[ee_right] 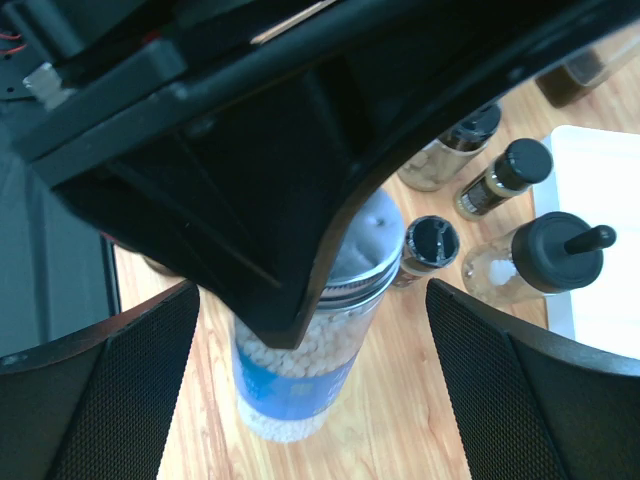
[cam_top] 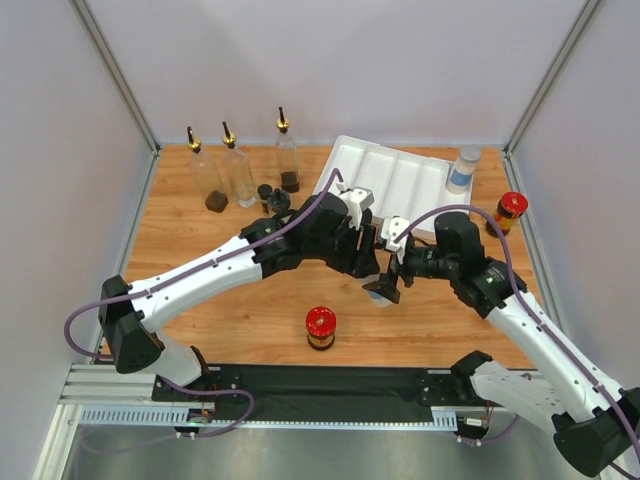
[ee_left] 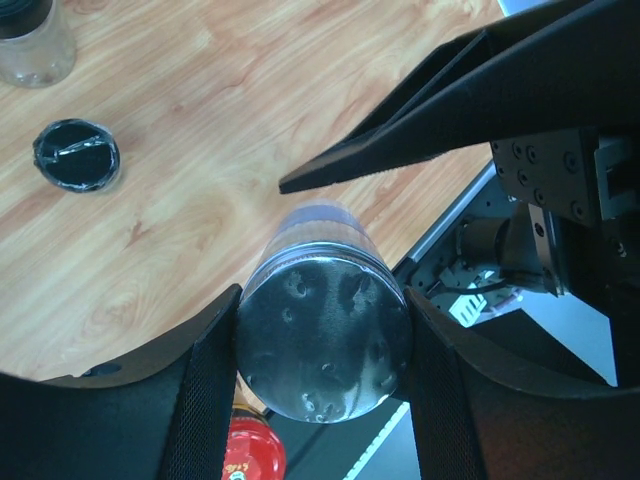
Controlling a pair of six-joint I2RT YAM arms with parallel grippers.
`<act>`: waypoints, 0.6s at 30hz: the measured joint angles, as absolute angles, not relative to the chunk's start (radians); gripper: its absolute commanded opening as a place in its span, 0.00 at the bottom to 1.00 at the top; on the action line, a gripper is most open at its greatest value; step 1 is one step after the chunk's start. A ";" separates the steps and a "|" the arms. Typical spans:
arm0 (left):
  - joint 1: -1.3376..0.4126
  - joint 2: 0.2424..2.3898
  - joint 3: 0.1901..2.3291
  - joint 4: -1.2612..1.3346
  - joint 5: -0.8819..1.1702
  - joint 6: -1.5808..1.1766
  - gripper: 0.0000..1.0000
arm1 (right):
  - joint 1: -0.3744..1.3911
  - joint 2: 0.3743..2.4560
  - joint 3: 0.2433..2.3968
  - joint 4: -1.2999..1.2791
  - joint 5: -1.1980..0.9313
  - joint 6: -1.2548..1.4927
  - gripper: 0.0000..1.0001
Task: Organize the condiment bottles
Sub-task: Place the bottle in the storage box.
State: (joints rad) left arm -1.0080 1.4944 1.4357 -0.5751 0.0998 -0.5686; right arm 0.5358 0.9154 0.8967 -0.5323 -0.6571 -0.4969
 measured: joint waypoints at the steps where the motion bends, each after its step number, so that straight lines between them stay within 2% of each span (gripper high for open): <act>1: -1.008 1.496 1.436 -0.571 0.101 -0.573 0.00 | 0.538 0.915 0.895 -0.521 -0.649 -0.492 0.93; 12: -1.013 1.508 1.447 -0.538 0.115 -0.605 0.00 | 0.569 0.926 0.849 -0.451 -0.611 -0.466 0.84; 14: -1.013 1.509 1.447 -0.543 0.115 -0.608 0.00 | 0.570 0.926 0.840 -0.439 -0.611 -0.466 0.77; 15: -1.013 1.509 1.447 -0.544 0.115 -0.609 0.00 | 0.570 0.925 0.834 -0.429 -0.611 -0.464 0.68; 17: -1.013 1.510 1.447 -0.543 0.112 -0.608 0.00 | 0.571 0.925 0.831 -0.424 -0.613 -0.457 0.59; 18: -1.013 1.510 1.447 -0.543 0.112 -0.608 0.00 | 0.574 0.925 0.831 -0.421 -0.609 -0.453 0.47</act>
